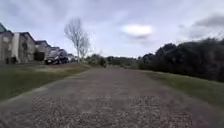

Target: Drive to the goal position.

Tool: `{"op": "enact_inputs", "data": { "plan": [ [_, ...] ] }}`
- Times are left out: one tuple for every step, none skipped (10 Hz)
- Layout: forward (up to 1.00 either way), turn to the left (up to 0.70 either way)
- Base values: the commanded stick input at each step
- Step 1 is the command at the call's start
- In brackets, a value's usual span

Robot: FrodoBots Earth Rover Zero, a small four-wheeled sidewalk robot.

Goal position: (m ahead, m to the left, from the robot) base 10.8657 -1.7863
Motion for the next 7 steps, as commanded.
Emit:
{"op": "enact_inputs", "data": {
  "plan": [
    [0.68,0.00],
    [0.68,0.00],
    [0.68,0.00],
    [0.68,0.00],
    [0.70,0.00],
    [0.70,0.00],
    [0.70,0.00]
  ]
}}
